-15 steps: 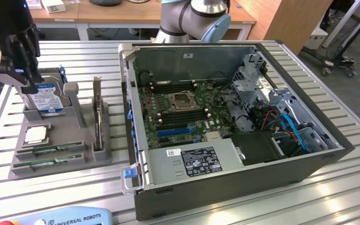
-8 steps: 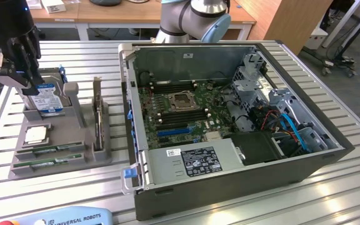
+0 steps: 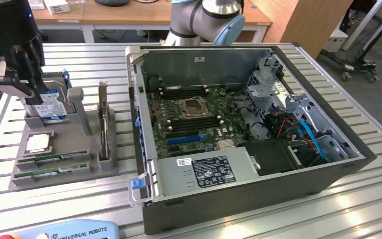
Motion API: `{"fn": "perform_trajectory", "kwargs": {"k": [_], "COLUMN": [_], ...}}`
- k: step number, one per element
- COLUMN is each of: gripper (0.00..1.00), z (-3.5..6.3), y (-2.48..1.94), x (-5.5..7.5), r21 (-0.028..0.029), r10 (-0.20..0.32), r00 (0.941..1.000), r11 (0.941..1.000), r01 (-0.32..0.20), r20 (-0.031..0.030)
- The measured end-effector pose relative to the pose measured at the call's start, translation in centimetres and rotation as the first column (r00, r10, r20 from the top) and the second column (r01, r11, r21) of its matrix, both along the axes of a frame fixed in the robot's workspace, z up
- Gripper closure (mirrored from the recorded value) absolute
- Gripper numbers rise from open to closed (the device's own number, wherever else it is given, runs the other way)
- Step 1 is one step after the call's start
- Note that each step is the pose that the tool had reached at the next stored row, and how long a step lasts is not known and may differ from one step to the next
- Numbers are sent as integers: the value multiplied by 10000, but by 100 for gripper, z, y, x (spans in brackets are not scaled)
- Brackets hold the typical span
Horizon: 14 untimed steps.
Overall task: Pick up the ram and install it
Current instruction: 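Pick up the ram and move it above insertion slot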
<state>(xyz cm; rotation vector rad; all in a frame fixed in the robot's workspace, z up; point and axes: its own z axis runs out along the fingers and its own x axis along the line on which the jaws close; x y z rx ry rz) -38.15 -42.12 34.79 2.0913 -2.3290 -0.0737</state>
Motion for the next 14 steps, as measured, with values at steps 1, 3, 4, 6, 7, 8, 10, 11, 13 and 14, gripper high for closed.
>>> {"fn": "perform_trajectory", "kwargs": {"k": [1, 3, 4, 6, 7, 8, 10, 11, 13, 14], "gripper": [64, 64, 64, 64, 64, 64, 64, 64, 64, 64], "z": [-10, -30, -39, -58, -66, -75, -94, -102, -121, -130], "y": [0, 0, 0, 0, 0, 0, 0, 0, 0, 0], "x": [0, 0, 0, 0, 0, 0, 0, 0, 0, 0], "r21": [0, -1, 0, 0, 0, -1, 0, -1, 0, 0], "r10": [8, 22, 29, 43, 49, 56, 70, 76, 86, 91], "r00": [10000, 10000, 10000, 10000, 10000, 10000, 10000, 10000, 10000, 10000], "r11": [10000, 10000, 10000, 10000, 10000, 10000, 10000, 10000, 10000, 10000], "r01": [-8, -22, -29, -43, -49, -56, -70, -76, -86, -91], "r20": [0, -1, -1, 0, 0, -1, 0, -1, 0, 1]}}
